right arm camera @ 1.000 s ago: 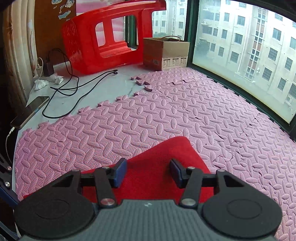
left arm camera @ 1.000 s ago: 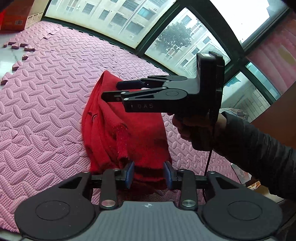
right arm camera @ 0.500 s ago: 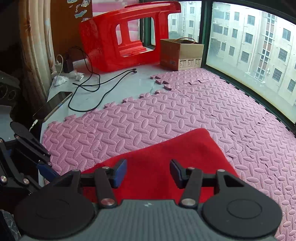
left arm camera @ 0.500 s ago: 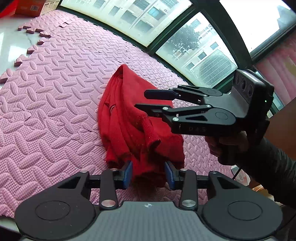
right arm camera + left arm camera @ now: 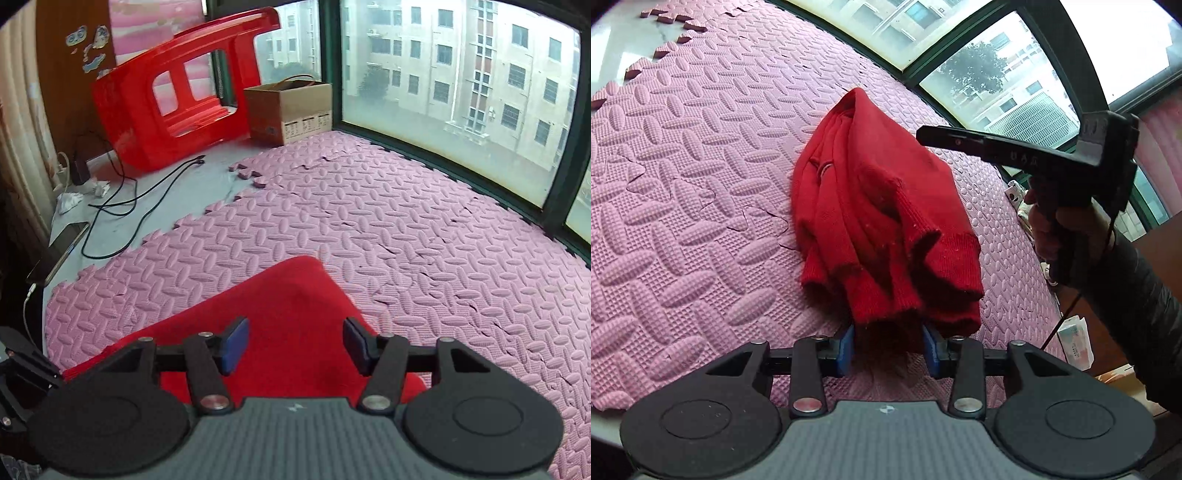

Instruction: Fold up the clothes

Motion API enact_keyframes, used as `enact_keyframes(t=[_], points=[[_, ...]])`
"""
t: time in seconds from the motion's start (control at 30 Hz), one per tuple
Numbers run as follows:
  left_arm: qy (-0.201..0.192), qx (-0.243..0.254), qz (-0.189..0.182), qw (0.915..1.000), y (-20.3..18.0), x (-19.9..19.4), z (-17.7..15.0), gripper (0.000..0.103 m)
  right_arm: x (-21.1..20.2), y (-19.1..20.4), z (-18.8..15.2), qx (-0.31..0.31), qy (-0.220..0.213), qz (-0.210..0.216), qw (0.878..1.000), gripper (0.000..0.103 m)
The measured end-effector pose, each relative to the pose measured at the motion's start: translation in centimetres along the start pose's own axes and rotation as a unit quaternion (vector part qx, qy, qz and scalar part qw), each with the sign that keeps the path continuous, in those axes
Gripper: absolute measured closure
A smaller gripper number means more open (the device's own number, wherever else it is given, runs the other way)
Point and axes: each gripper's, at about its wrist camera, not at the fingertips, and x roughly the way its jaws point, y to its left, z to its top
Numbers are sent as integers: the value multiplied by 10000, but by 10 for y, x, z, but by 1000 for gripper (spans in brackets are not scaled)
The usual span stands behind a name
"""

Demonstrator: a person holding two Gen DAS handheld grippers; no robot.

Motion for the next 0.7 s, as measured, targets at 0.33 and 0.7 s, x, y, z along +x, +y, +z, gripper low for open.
enact_keyframes(t=[0.33,0.7], points=[[-77,174,41,9998,9,1,22,64,41,-96,-26,2028,499,718,9753,32],[-451,140,685,9965,46,-10,81,65,-16,-85,-95,2777,634,890,9544,33]])
